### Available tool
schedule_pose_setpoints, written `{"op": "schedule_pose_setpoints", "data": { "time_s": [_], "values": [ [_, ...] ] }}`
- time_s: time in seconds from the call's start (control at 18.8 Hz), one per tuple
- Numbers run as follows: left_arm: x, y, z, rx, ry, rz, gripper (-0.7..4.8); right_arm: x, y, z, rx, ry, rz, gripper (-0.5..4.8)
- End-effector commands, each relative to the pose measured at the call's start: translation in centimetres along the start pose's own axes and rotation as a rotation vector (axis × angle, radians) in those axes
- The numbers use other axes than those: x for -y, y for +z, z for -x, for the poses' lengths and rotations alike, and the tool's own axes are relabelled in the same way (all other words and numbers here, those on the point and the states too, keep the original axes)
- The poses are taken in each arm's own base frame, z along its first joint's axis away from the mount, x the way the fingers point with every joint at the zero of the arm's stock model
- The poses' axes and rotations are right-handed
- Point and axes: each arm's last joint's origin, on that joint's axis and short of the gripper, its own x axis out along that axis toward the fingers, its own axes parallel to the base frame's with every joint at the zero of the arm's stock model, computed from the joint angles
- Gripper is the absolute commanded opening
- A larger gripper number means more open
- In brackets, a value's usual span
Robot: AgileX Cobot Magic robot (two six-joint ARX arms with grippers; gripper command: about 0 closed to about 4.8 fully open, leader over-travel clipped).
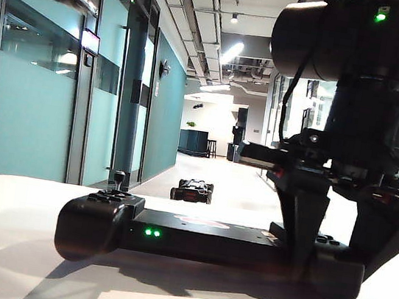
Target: Push the left joystick on the remote control sitting on the white table forward to make the robot dog walk in a straight line until it approaches the door.
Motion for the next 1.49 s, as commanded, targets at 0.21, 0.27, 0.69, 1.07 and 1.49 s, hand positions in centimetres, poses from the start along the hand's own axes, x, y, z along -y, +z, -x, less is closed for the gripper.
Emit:
{"op": "schedule_pose_setpoints", "data": {
  "time_s": [0.21,0.27,0.69,1.07,1.49],
  "values": [
    [-1.1,-0.5,-3.1,-0.127,-0.066,-0.082,-0.06,-0.2,0.1,0.1,0.003,0.023,-0.025,1.78],
    [-1.5,-0.8,-4.0,-0.165,-0.081,-0.092,-0.06,-0.1,0.1,0.1,0.007,0.019,-0.025,1.78],
    [-2.9,-1.9,-7.2,-0.278,-0.124,-0.132,-0.06,0.0,0.2,0.1,0.039,-0.035,-0.025,1.79],
    [-3.4,-3.4,-10.2,-0.35,-0.195,-0.168,-0.06,0.0,0.2,0.1,0.04,-0.033,-0.055,1.79],
    [-4.5,-4.4,-12.7,-0.375,-0.228,-0.172,-0.06,0.0,0.2,0.1,0.042,-0.032,-0.047,1.79]
  ]
}}
